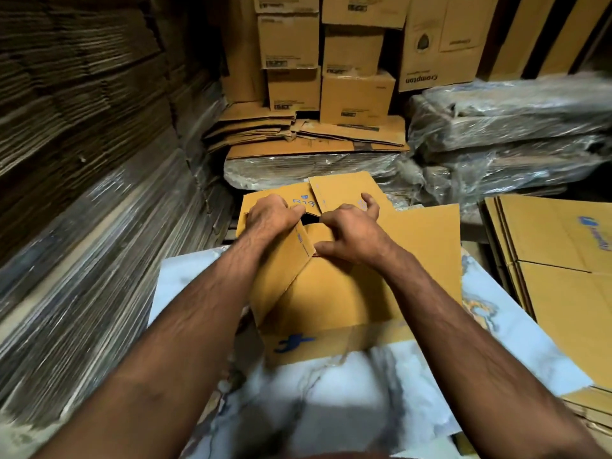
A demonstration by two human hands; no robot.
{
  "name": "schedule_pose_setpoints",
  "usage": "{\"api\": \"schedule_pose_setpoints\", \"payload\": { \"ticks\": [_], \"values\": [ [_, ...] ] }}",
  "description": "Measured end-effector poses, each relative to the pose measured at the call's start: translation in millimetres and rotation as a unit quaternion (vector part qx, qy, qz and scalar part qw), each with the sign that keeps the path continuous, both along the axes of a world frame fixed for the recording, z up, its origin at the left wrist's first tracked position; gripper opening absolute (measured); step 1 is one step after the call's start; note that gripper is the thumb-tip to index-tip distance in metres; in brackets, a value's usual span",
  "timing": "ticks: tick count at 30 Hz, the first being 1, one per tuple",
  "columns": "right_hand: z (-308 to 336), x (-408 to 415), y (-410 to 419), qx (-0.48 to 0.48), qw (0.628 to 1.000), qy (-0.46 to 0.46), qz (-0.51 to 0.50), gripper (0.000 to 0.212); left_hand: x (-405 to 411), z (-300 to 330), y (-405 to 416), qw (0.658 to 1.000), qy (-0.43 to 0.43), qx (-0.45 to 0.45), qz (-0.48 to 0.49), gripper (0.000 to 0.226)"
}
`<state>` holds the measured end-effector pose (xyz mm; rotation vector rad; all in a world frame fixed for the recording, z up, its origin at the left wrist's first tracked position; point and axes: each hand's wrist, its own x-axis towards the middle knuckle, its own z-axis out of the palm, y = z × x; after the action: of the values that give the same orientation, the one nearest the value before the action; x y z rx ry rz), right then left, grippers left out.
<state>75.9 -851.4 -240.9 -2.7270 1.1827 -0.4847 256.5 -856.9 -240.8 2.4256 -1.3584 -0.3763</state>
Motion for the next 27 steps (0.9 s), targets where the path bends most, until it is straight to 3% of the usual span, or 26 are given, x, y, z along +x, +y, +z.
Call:
{"api": "schedule_pose_setpoints", "payload": {
  "ticks": [3, 7, 10, 12, 17, 23, 27],
  "values": [
    [14, -10, 20, -0.004, 1.0, -0.028, 0.002, 0.049, 2, -2, -4, 1.0, 0.009, -0.003, -0.001, 0.043],
    [18, -29, 50, -0.025, 0.999, -0.019, 0.005, 0.041, -2, -8, -3, 1.0, 0.001, -0.014, 0.007, 0.046],
    [20, -40, 73, -0.006, 1.0, -0.004, -0.011, 0.063, -14, -14, -1, 1.0, -0.009, -0.017, 0.003, 0.055],
    [24, -44, 86, 0.016, 1.0, 0.01, -0.024, 0.063, -20, -18, 2, 1.0, -0.022, 0.005, -0.02, 0.064],
    [29, -53, 118, 0.062, 0.992, 0.086, -0.062, 0.051, -12, -39, 16, 0.983, 0.104, 0.074, -0.135, 0.093],
    [34, -48, 142, 0.084, 0.987, 0.11, -0.079, 0.038, -17, -74, 44, 0.982, 0.08, 0.009, -0.17, 0.077],
    [39, -48, 147, 0.151, 0.979, 0.119, -0.071, 0.041, -17, -79, 57, 0.983, 0.102, 0.047, -0.142, 0.077]
  ]
}}
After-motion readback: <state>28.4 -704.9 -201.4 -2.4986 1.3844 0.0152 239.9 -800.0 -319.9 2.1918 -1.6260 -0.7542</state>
